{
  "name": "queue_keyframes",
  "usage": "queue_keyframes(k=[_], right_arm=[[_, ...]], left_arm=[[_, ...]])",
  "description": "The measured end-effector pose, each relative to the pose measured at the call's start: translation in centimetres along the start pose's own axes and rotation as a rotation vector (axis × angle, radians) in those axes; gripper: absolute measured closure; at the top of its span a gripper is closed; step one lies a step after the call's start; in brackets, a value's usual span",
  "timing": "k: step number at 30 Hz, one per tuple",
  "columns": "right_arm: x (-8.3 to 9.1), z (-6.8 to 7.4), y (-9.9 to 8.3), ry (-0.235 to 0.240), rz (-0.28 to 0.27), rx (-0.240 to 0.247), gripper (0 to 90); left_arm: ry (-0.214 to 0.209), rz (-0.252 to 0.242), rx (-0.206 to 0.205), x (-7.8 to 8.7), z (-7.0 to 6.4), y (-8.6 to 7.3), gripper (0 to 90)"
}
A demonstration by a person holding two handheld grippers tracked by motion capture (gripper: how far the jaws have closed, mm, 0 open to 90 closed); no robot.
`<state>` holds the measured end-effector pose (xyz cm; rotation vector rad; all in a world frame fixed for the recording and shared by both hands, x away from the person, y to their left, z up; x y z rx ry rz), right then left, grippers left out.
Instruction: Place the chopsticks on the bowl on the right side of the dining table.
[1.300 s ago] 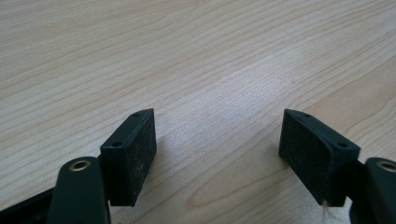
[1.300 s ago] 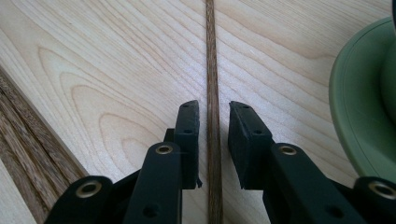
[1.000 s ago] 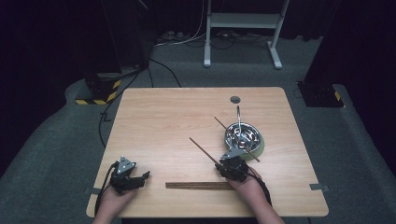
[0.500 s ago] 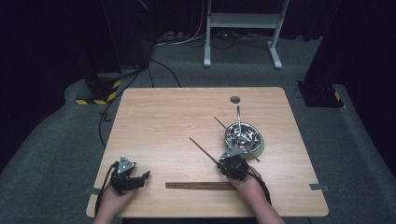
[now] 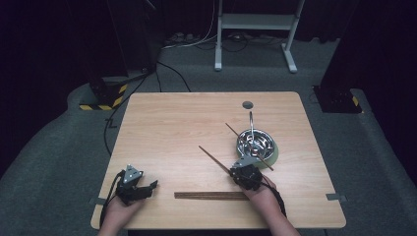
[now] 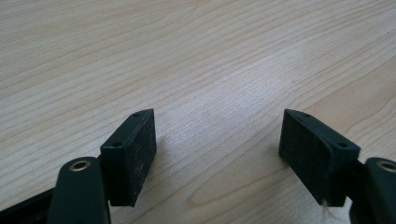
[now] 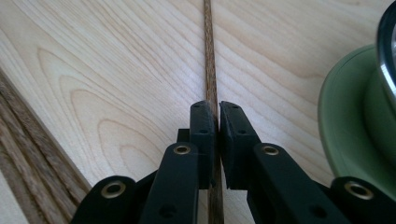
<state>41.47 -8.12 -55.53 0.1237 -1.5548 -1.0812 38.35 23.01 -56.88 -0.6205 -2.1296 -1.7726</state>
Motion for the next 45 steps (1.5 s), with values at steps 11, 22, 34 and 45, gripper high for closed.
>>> queue_keyframes(k=[11, 22, 34, 45], right_arm=[[2.4, 0.2, 0.8, -0.011, -0.065, 0.009, 83.8], [4.9, -0.5, 1.0, -0.042, -0.099, 0.002, 83.7], [7.2, -3.0, 1.2, -0.118, -0.132, -0.024, 83.8], [6.3, -5.0, 0.9, -0.171, -0.122, -0.058, 83.7]], left_arm=[[-0.004, 0.001, -0.013, 0.1, 0.1, -0.1, 27.3], [-0.008, 0.003, -0.022, 0.0, 0.1, -0.1, 27.2], [-0.006, 0.005, -0.026, 0.1, 0.1, -0.1, 27.3], [-0.006, 0.001, -0.014, 0.1, 0.0, -0.1, 27.2]])
Point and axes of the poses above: each handheld gripper's, and its own axes: x roughly backward along the jaws, y roughly out of its top, z roughly to its left, the point moved 7 cm from there along -x, roughly forward along the jaws, and after that the axes turned 13 degrees about y, right-handed, at the moved point
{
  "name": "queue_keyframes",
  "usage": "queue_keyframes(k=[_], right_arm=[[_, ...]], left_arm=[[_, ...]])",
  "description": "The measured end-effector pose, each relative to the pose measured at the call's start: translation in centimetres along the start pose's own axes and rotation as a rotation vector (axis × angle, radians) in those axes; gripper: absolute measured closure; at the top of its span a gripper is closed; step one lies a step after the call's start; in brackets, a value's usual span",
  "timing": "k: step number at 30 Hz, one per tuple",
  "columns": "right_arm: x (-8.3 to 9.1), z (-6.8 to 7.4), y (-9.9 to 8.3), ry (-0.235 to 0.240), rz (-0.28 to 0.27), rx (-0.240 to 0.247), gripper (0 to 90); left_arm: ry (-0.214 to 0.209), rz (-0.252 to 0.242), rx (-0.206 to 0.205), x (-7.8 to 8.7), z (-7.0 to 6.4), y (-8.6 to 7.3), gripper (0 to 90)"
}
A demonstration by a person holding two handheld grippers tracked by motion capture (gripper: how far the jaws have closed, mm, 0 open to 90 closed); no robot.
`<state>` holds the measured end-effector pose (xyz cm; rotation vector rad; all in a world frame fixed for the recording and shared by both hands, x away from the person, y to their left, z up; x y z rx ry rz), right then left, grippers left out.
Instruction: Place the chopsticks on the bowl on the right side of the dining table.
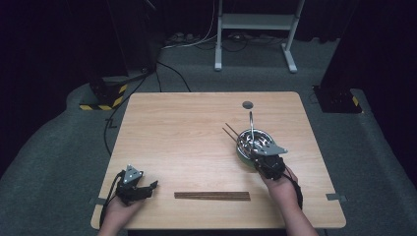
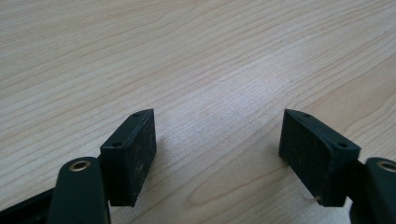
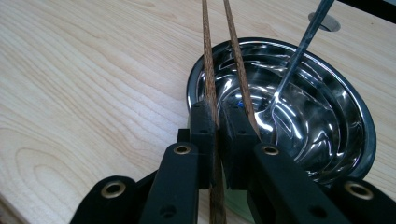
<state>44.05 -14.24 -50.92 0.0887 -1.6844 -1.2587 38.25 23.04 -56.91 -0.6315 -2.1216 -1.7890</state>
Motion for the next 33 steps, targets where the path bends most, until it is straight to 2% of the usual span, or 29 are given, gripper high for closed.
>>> queue_keyframes(k=[7, 9, 15, 18, 23, 33], right_arm=[[-0.3, -0.5, 0.0, -0.018, 0.003, -0.008, 83.4], [-0.4, -0.7, 0.0, -0.026, 0.009, -0.001, 83.2], [-0.6, -0.9, -0.1, -0.053, 0.021, 0.011, 82.8], [-0.7, -1.0, 0.0, -0.064, 0.025, 0.020, 79.0], [-0.7, -1.0, 0.3, -0.063, 0.018, 0.012, 68.7], [-1.8, -1.9, 1.6, -0.033, 0.031, -0.032, 67.4]], left_arm=[[0.001, 0.006, -0.008, 0.1, 0.1, 0.0, 27.2], [0.000, 0.003, 0.001, 0.0, 0.0, 0.0, 27.2], [0.001, 0.007, -0.006, 0.0, 0.1, 0.0, 27.2], [0.001, 0.006, -0.009, 0.1, 0.1, 0.0, 27.2], [0.003, 0.007, -0.009, 0.1, 0.1, -0.1, 27.3], [0.002, 0.007, -0.009, 0.1, 0.1, -0.1, 27.3]])
Point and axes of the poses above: each handheld gripper's, and its own axes: x roughly backward along the jaws, y roughly out of its top, z roughly to its left, the point moved 7 cm from there along -x, roughly forward along the jaws, and after that the axes turned 13 degrees about y, right-handed, at the moved point
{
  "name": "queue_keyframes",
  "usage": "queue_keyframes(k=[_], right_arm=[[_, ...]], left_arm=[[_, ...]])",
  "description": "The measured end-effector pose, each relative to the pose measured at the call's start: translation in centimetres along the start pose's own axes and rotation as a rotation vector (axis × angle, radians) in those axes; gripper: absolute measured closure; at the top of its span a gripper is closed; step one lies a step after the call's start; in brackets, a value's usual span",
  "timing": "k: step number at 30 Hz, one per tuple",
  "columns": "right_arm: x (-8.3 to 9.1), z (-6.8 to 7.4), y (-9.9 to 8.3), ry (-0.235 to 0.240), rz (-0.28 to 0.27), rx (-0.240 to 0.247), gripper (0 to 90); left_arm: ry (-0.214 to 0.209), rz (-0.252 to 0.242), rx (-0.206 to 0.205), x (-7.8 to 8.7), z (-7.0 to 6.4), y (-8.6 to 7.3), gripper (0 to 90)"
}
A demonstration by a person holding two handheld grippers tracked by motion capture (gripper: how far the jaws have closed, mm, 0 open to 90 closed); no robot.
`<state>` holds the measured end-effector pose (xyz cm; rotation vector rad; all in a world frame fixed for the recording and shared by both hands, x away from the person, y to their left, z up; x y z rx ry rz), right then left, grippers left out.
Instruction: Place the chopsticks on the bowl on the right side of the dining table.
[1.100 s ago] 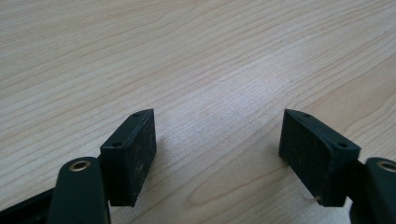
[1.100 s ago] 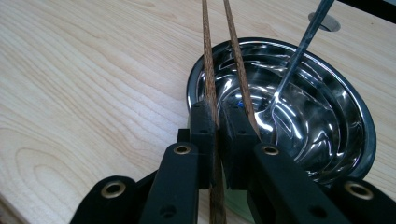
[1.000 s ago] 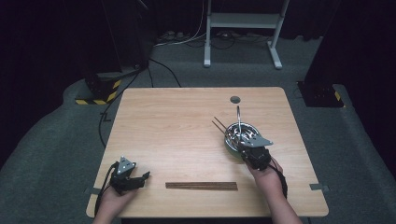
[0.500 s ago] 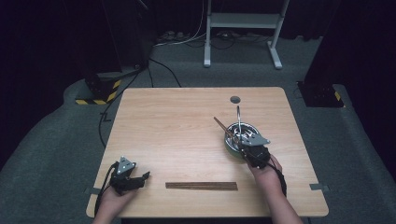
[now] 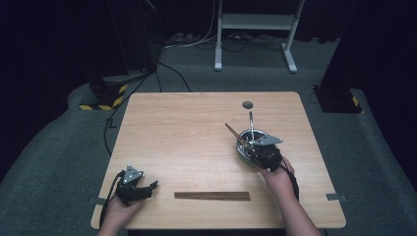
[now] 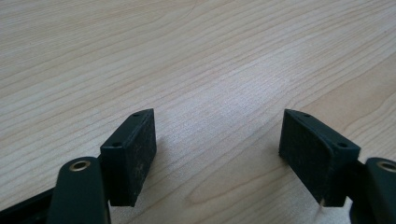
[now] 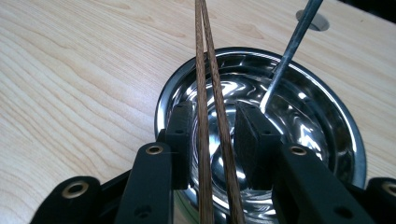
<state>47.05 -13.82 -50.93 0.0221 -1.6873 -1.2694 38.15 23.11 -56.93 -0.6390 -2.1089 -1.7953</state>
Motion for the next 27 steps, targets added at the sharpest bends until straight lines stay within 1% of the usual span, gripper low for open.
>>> queue_keyframes(k=[5, 8, 9, 10, 12, 19, 21, 22, 24, 26, 27], right_arm=[[-0.65, -0.35, -0.05, 0.005, 0.027, -0.019, 67.3], [-0.82, -0.53, -0.25, -0.002, 0.040, -0.023, 72.0], [-0.89, -0.56, -0.28, -0.002, 0.040, -0.017, 73.6], [-0.88, -0.58, -0.29, 0.001, 0.042, -0.019, 75.7], [-0.88, -0.60, -0.29, 0.002, 0.042, -0.018, 76.0], [-0.90, -0.51, -0.36, 0.021, 0.048, -0.003, 76.8], [-0.89, -0.44, -0.40, 0.026, 0.045, 0.006, 76.8], [-0.86, -0.33, -0.45, 0.044, 0.048, 0.012, 76.8], [-0.74, -0.28, -0.58, 0.048, 0.048, 0.021, 76.8], [-0.70, -0.21, -0.64, 0.049, 0.051, 0.017, 76.8], [-0.59, -0.22, -0.70, 0.052, 0.050, 0.034, 76.8]], left_arm=[[0.000, 0.000, -0.001, 0.01, 0.00, 0.00, 27.3], [0.000, -0.001, 0.000, 0.00, 0.01, 0.00, 27.2], [0.000, -0.002, 0.005, -0.01, -0.03, 0.02, 27.2], [0.000, -0.001, 0.001, 0.00, -0.01, 0.00, 27.3], [0.000, 0.000, -0.001, 0.00, 0.01, 0.00, 27.3], [0.000, 0.000, -0.003, 0.00, 0.02, -0.01, 27.3], [0.000, -0.001, 0.003, -0.01, -0.02, 0.01, 27.3], [0.000, -0.001, 0.000, 0.00, 0.00, 0.00, 27.2], [0.000, -0.001, 0.001, 0.00, -0.01, 0.00, 27.2], [0.000, -0.001, 0.001, 0.00, -0.01, 0.00, 27.2], [0.001, -0.001, 0.002, 0.00, -0.01, 0.00, 27.2]])
Point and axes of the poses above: each handheld gripper's, and its own axes: x roughly backward along the jaws, y roughly out of its top, z roughly to its left, the point moved 7 cm from there along -x, roughly forward along the jaws, and after that the axes turned 13 degrees about y, right-handed, at the moved point
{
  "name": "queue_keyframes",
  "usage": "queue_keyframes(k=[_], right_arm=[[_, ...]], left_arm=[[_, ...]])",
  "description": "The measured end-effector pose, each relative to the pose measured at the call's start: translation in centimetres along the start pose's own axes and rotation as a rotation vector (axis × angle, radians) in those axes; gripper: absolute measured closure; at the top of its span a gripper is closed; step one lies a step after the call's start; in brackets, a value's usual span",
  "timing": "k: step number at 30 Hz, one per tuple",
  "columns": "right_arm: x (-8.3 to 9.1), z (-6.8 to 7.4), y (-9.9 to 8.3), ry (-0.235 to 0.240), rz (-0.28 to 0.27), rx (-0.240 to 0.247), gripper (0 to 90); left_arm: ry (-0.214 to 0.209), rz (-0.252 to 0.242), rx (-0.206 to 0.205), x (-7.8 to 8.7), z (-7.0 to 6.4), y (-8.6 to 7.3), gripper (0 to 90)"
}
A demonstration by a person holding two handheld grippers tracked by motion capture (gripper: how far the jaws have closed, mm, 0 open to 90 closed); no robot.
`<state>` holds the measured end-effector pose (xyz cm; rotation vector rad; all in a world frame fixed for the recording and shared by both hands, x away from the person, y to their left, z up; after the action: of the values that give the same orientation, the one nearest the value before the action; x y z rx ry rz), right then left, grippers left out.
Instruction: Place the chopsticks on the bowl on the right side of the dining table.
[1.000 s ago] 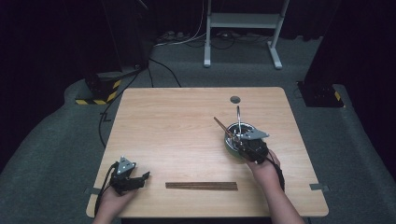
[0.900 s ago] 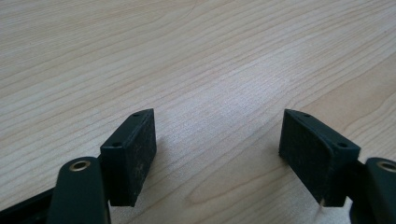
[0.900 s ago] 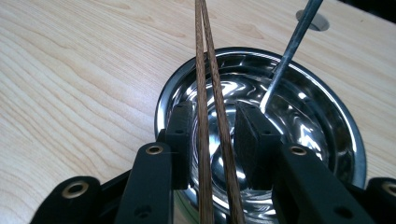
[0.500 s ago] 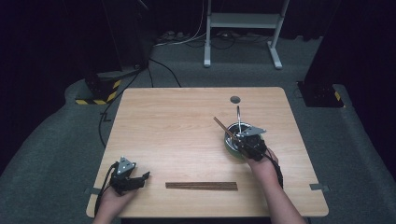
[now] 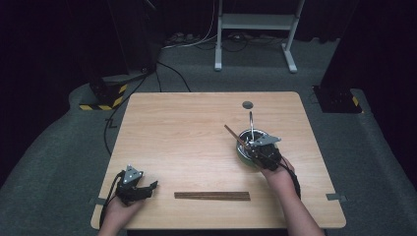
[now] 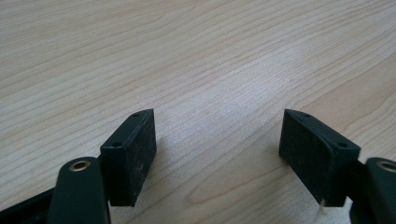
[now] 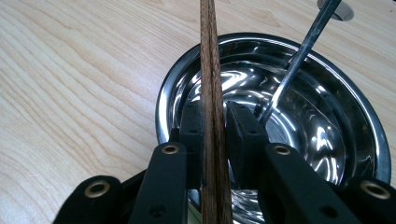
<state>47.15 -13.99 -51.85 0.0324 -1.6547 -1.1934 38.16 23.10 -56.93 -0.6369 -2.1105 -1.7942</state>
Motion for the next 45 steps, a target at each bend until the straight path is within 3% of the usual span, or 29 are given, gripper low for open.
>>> queue_keyframes(k=[12, 17, 25, 31, 35, 36, 39, 42, 45], right_arm=[[0.7, 0.3, -0.7, 0.010, -0.005, 0.001, 76.4], [0.9, 0.1, -0.6, 0.016, -0.026, -0.010, 69.5], [3.1, 1.0, -0.6, -0.027, -0.115, -0.001, 69.3], [4.9, 3.4, -3.0, -0.012, -0.192, -0.027, 81.9], [5.2, 4.4, -5.5, -0.062, -0.232, -0.032, 84.2], [5.1, 4.6, -6.1, -0.052, -0.238, -0.047, 83.8], [5.1, 4.7, -7.1, -0.067, -0.210, -0.018, 82.1], [5.2, 4.3, -7.3, -0.063, -0.225, -0.040, 82.1], [5.0, 4.1, -7.5, -0.086, -0.218, -0.032, 81.9]], left_arm=[[0.000, 0.000, 0.000, 0.0, 0.0, 0.0, 27.2], [0.000, 0.000, 0.001, 0.0, 0.0, 0.0, 27.2], [0.001, -0.001, 0.004, -0.1, 0.0, 0.0, 27.2], [-0.002, 0.001, -0.004, -0.1, 0.0, 0.1, 27.2], [-0.002, 0.001, -0.006, -0.1, 0.0, 0.0, 27.3], [-0.001, 0.002, -0.005, -0.1, 0.0, 0.0, 27.3], [-0.002, -0.005, 0.015, -0.2, 0.0, 0.1, 27.4], [-0.003, -0.002, 0.012, -0.1, 0.0, 0.1, 27.9], [0.002, -0.001, 0.005, -0.1, 0.2, 0.1, 28.2]])
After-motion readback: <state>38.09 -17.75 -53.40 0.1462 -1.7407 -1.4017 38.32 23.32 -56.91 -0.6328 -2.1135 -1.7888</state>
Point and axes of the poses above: each handheld gripper's, and its own axes: x roughly backward along the jaws, y roughly out of its top, z roughly to its left, the point moved 7 cm from there along -x, roughly forward along the jaws, and after that the axes turned 13 degrees about y, right-handed, at the moved point
